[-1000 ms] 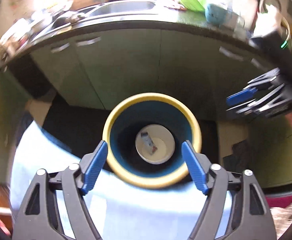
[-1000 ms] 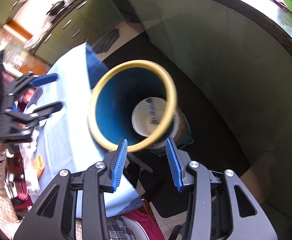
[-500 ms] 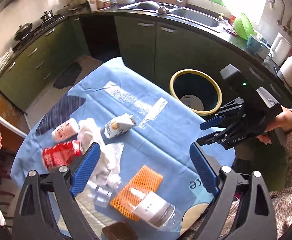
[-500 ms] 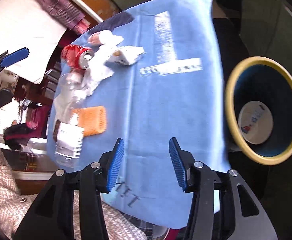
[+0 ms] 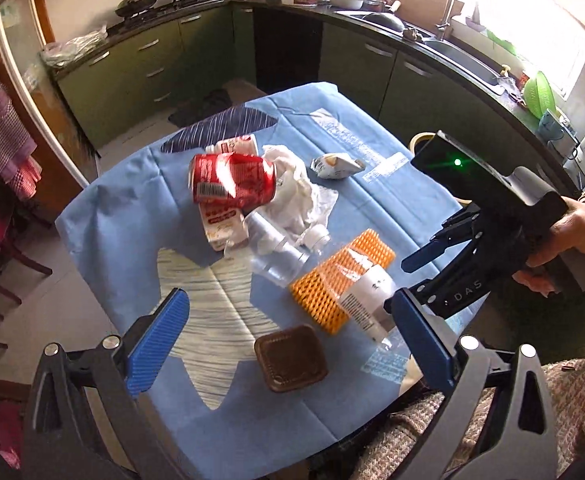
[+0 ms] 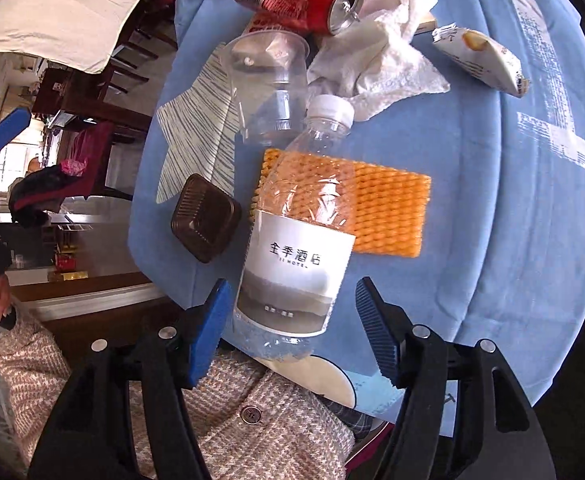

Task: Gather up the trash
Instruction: 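Grasp the clear water bottle with the right gripper and lift it, then carry the water bottle over the bin and release it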

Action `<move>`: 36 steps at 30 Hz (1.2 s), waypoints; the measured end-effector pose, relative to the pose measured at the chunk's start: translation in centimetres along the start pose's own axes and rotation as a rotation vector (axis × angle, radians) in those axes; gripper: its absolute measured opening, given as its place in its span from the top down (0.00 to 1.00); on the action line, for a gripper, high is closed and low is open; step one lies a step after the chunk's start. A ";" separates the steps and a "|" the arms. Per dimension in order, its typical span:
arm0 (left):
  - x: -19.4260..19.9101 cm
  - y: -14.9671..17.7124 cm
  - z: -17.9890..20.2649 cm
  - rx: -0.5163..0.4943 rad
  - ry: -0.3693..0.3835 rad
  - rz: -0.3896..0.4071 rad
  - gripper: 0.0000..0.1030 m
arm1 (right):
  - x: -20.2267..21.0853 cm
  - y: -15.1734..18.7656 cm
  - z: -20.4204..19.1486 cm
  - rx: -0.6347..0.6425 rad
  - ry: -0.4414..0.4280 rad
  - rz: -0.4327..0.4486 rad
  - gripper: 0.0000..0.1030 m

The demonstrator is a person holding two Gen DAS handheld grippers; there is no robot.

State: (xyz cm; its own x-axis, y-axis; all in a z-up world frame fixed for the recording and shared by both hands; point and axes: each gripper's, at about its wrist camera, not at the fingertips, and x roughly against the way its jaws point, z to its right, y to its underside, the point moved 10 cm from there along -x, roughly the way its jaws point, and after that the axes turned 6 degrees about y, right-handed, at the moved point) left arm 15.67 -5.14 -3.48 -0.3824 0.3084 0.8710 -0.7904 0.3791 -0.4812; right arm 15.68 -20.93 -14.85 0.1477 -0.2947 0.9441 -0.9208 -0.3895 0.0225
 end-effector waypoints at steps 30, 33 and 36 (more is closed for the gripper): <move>-7.6 1.8 2.6 -0.089 0.058 -0.164 0.06 | 1.6 1.3 5.7 -0.126 -0.155 0.083 0.36; -8.9 1.6 4.1 -0.141 0.052 -0.183 0.06 | 5.7 1.6 9.7 -0.183 -0.159 0.185 0.36; -10.6 1.5 5.7 -0.187 0.067 -0.209 0.06 | 9.6 2.3 16.0 -0.287 -0.125 0.294 0.36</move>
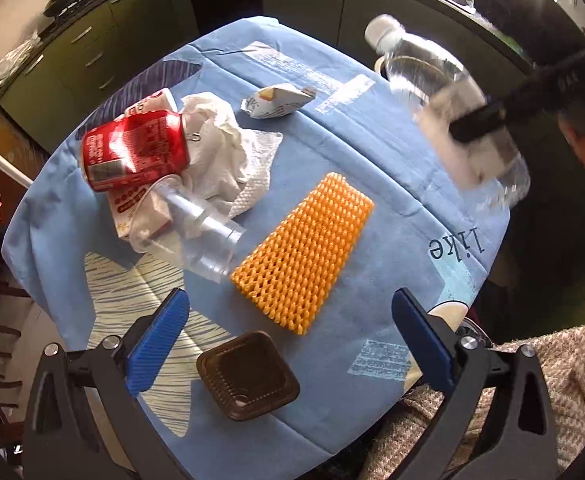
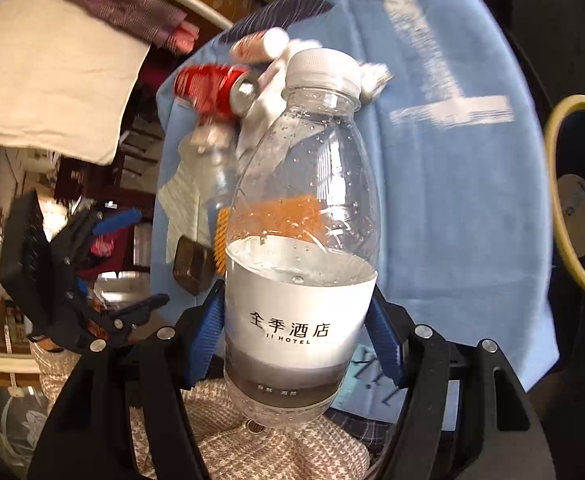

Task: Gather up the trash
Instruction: 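Carry the water bottle over the bin and release it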

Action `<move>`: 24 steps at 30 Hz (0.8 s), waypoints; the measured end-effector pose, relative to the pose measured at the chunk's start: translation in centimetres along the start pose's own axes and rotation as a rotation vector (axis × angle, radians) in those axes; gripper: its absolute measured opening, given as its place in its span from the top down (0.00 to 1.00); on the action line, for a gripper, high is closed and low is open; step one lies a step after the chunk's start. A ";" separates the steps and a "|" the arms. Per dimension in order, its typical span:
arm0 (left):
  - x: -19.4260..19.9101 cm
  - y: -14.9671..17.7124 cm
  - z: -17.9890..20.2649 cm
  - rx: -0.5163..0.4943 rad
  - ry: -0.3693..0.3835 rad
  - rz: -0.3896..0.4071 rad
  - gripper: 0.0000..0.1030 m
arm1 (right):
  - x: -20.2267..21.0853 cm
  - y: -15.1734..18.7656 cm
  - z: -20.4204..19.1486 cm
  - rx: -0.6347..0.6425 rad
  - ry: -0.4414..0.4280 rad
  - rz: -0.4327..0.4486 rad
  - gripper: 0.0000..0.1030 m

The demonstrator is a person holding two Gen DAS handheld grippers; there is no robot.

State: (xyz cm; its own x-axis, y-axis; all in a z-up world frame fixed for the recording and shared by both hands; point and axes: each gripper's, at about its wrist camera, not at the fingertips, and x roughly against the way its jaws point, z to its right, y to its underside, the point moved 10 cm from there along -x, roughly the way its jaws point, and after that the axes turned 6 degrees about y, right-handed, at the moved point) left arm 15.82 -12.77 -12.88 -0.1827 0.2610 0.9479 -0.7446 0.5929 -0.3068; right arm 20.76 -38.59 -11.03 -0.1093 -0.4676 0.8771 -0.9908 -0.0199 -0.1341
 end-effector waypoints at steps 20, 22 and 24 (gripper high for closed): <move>-8.5 -1.0 0.7 -0.230 0.035 -0.104 0.06 | -2.5 -6.9 32.8 -0.356 0.507 0.120 0.47; -8.8 -1.0 0.6 -0.230 0.041 -0.108 0.06 | -3.1 -6.8 32.8 -0.354 0.535 0.114 0.46; -8.9 -1.3 0.7 -0.242 0.039 -0.100 0.06 | -2.8 -6.8 32.5 -0.351 0.536 0.128 0.45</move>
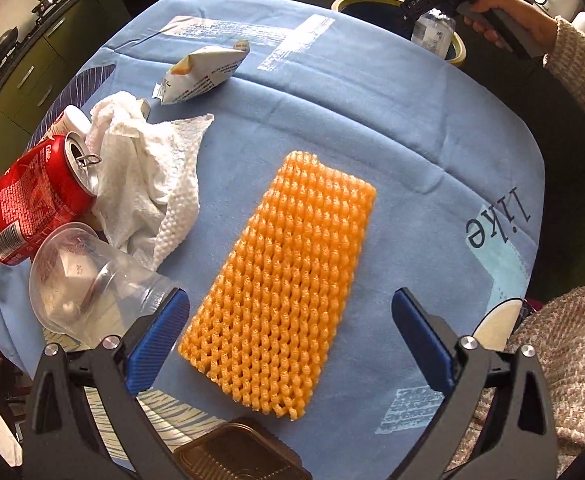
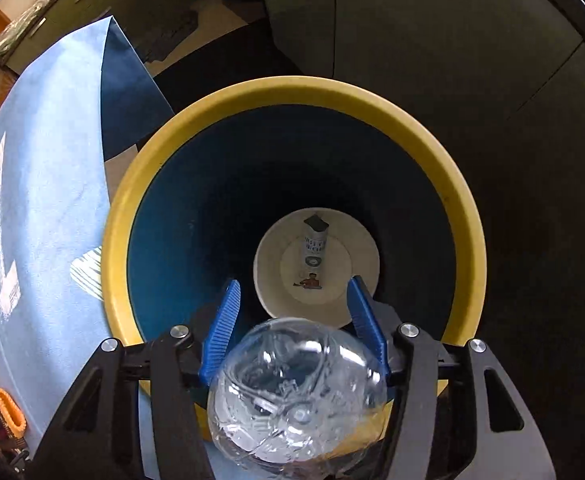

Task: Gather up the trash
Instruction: 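Carry the water bottle over the bin and release it, then grasp the orange foam net sleeve with the left gripper and drop it into the bin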

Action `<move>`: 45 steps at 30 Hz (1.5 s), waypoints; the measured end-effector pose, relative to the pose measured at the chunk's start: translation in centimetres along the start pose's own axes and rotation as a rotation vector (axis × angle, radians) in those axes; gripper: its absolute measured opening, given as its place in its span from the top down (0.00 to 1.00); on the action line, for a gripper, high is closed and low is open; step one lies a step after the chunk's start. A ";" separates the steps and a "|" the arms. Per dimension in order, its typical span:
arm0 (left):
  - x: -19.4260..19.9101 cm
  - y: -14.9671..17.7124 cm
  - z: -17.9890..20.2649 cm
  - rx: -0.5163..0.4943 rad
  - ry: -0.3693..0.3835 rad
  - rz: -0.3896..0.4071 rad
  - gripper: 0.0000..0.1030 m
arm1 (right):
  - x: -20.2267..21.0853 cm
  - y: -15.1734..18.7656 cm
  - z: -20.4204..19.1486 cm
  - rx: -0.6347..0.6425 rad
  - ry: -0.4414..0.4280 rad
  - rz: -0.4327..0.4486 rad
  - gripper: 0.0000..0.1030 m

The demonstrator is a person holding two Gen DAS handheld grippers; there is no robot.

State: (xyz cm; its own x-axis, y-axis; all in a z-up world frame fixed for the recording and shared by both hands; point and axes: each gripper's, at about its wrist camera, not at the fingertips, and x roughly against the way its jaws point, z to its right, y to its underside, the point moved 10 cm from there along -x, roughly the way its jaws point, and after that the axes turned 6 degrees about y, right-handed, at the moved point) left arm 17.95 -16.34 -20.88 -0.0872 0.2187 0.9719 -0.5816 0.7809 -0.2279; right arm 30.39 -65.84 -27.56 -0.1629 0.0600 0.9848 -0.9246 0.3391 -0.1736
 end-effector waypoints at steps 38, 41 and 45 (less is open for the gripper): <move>-0.2 -4.6 2.0 -0.094 0.090 0.105 0.87 | 11.3 3.7 -4.2 0.129 -0.134 0.124 0.40; 0.4 -5.6 3.8 -0.114 0.097 0.110 0.88 | 12.1 4.0 -4.0 0.130 -0.137 0.139 0.40; 2.6 -9.0 6.9 -0.149 0.115 0.125 0.88 | 13.1 4.4 -3.0 0.132 -0.132 0.156 0.40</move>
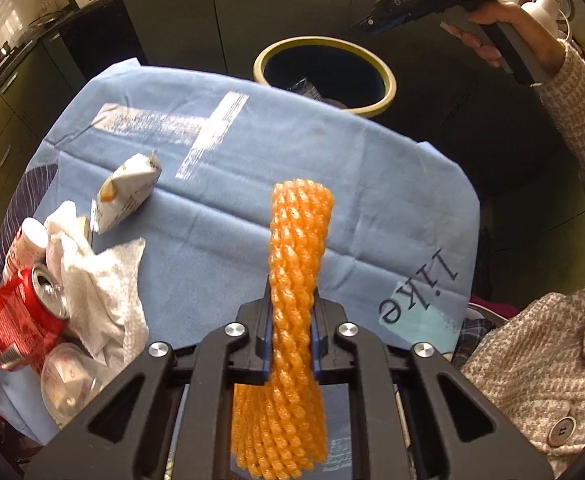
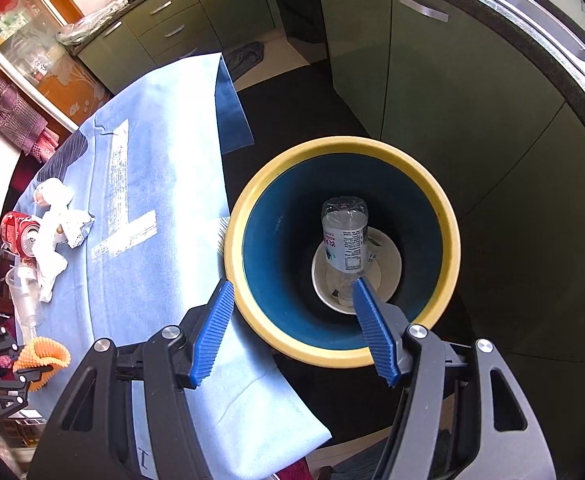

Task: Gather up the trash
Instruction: 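Grasp the orange foam net sleeve with the left gripper and drop it into the bin, then grasp the clear plastic cup with the right gripper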

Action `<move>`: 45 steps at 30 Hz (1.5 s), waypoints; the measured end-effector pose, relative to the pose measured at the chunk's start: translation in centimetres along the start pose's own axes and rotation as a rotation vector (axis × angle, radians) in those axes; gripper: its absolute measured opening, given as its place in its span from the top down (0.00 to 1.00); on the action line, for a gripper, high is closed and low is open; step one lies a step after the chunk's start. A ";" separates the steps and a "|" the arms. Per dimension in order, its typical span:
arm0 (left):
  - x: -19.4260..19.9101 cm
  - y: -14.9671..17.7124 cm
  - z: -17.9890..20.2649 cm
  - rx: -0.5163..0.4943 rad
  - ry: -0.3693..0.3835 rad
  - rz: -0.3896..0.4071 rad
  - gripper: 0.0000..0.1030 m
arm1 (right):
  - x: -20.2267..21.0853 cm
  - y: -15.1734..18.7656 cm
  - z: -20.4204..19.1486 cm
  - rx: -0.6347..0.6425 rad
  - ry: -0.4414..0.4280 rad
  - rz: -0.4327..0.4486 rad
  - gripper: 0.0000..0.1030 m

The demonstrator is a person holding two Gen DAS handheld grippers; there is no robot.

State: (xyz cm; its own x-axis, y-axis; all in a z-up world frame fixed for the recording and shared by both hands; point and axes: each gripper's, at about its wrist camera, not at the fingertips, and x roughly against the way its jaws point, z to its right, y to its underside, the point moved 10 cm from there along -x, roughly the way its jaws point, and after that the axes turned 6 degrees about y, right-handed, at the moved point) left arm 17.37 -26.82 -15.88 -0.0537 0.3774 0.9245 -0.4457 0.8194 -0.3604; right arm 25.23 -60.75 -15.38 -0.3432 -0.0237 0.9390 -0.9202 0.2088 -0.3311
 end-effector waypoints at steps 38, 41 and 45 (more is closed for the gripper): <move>-5.9 -23.4 5.2 -0.053 0.013 0.083 0.28 | 6.7 5.1 7.7 -0.032 0.066 0.055 0.39; -1.5 -20.3 4.6 -0.039 0.010 0.111 0.25 | 6.7 5.3 5.1 0.025 0.049 0.056 0.39; 4.1 -15.2 2.4 0.027 -0.030 0.148 0.15 | 5.8 4.5 0.7 0.110 0.016 0.044 0.39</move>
State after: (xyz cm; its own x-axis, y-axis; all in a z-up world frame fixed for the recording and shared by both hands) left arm 21.83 -38.77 -6.28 -0.1471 0.4801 0.8648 -0.4545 0.7437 -0.4902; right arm 18.98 -60.62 -11.52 -0.3813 -0.0013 0.9245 -0.9198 0.1010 -0.3792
